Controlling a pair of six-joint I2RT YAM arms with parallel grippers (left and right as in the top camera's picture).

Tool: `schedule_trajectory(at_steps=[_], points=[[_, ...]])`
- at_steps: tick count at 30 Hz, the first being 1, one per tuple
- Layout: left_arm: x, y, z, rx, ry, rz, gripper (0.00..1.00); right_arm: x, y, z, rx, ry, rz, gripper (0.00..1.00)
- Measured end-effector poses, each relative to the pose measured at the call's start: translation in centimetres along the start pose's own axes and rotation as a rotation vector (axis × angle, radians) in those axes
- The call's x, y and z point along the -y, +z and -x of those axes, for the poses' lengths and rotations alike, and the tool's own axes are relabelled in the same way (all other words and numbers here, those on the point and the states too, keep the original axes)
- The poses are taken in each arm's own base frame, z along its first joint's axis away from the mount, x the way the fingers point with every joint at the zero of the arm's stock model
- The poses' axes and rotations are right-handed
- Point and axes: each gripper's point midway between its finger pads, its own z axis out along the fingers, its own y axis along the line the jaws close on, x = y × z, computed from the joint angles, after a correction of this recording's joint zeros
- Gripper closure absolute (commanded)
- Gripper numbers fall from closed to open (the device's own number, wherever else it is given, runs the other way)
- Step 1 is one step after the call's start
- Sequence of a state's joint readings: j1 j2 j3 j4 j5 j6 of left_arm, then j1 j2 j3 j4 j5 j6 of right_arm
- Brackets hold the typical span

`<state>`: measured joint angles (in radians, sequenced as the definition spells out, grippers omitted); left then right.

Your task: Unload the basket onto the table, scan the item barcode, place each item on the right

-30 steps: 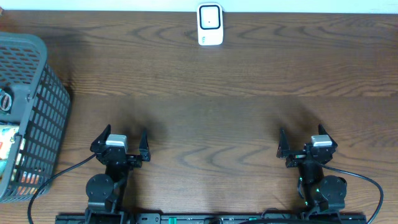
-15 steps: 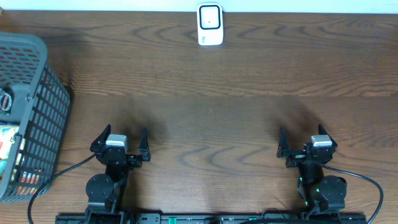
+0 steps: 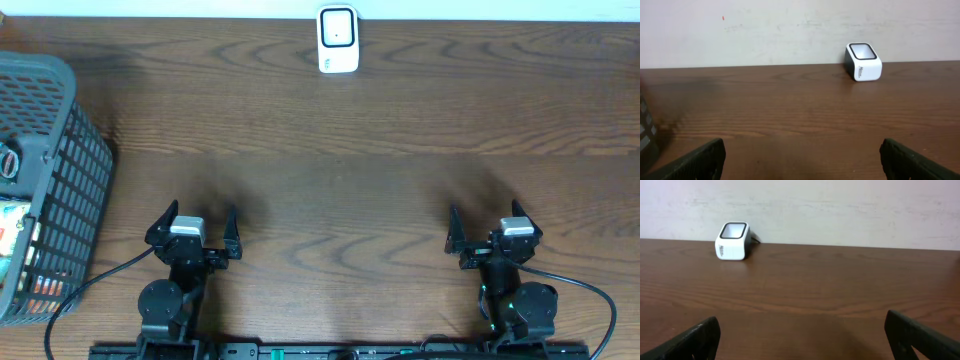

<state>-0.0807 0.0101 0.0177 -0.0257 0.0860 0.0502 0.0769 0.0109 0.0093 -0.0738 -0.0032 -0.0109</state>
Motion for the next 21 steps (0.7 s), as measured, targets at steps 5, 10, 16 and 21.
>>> schedule_trajectory(at_steps=[5,10,16,21], points=[[0.1,0.0,0.1,0.003,-0.004,-0.007,0.02,0.0,0.0,0.0,0.0,0.0,0.0,0.01],[2.8,-0.2,0.5,0.009,-0.113,-0.163,0.03,0.0,0.0,0.0,0.0,0.0,0.0,0.01],[6.1,-1.1,0.8,-0.005,-0.202,-0.362,0.03,0.0,0.0,0.0,0.0,0.0,0.0,0.01],[8.8,-2.5,2.1,0.03,-0.2,-0.546,0.02,0.0,0.0,0.0,0.0,0.0,0.0,0.01]])
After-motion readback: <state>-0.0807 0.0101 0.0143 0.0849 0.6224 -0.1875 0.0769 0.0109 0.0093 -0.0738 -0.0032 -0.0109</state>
